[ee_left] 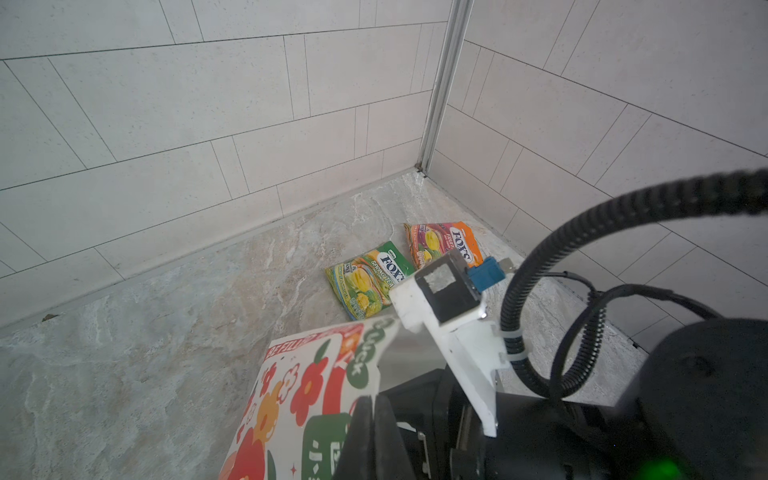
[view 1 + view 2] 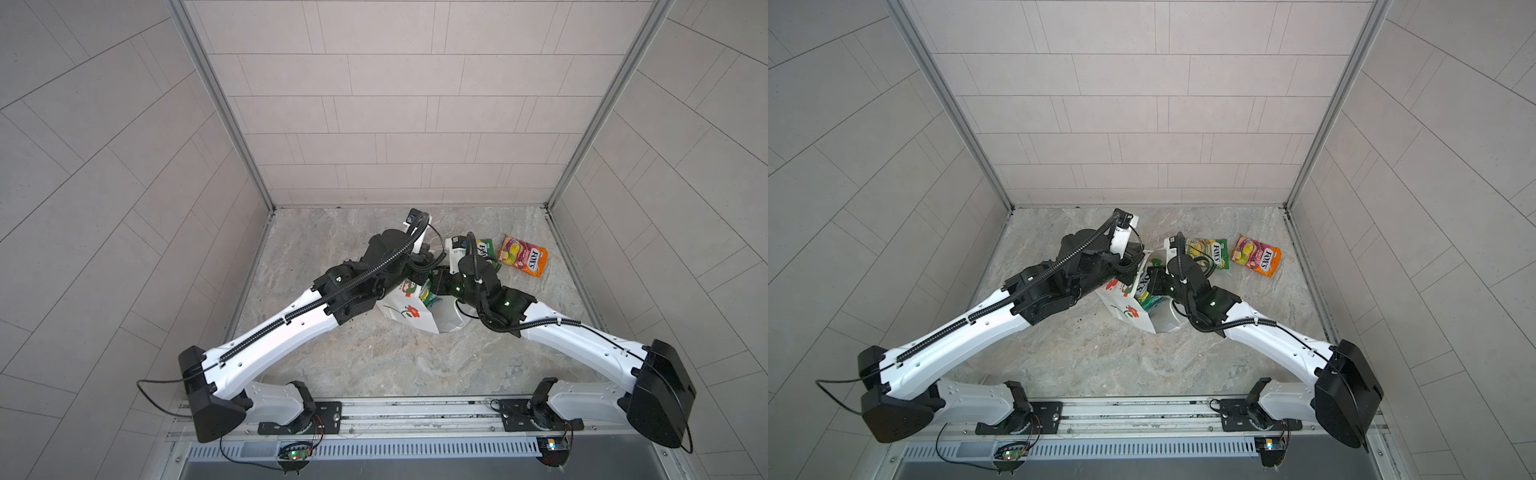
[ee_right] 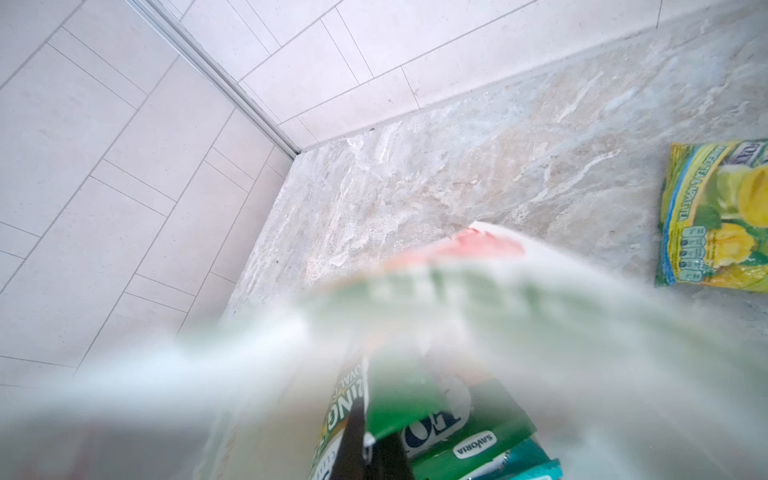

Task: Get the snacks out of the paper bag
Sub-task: 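Lift the green SPRING TEA pack up out of the bag with the right gripper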

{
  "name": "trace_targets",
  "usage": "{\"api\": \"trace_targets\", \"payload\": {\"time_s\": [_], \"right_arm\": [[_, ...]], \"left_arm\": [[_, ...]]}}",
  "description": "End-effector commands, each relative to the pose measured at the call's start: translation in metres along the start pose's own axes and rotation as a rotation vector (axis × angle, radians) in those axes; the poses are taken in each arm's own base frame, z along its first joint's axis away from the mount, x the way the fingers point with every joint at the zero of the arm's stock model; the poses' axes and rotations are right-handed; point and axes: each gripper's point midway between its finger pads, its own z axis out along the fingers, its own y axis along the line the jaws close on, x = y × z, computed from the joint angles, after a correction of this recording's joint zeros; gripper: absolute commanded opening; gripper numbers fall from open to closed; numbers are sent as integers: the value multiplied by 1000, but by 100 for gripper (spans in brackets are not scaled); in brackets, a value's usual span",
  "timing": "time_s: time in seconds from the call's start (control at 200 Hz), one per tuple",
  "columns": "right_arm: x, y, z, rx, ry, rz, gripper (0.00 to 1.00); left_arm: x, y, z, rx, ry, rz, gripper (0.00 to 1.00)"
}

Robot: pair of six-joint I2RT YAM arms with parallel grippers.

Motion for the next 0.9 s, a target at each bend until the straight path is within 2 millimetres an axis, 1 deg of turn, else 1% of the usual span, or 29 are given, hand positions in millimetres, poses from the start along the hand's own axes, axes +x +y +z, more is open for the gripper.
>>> {"api": "trace_targets", "payload": {"time_s": [0.0, 0.105, 0.305, 0.54, 0.896], "right_arm": [[-30, 17, -18, -49, -88, -15, 0], [-38, 23, -26, -73, -118, -20, 0], [-50, 28, -42, -85, -155, -25, 0], [-66, 40, -67, -139, -208, -36, 0], [-88, 63, -110, -233, -280, -74, 0]], "left_arm": [[-2, 0, -7, 4, -10, 15, 0], [-1, -1, -7, 5, -9, 15, 0], [-2, 2, -8, -10, -12, 14, 0], [2, 5, -5, -25, -2, 18, 0], [1, 8, -5, -48, -3, 18, 0]]}}
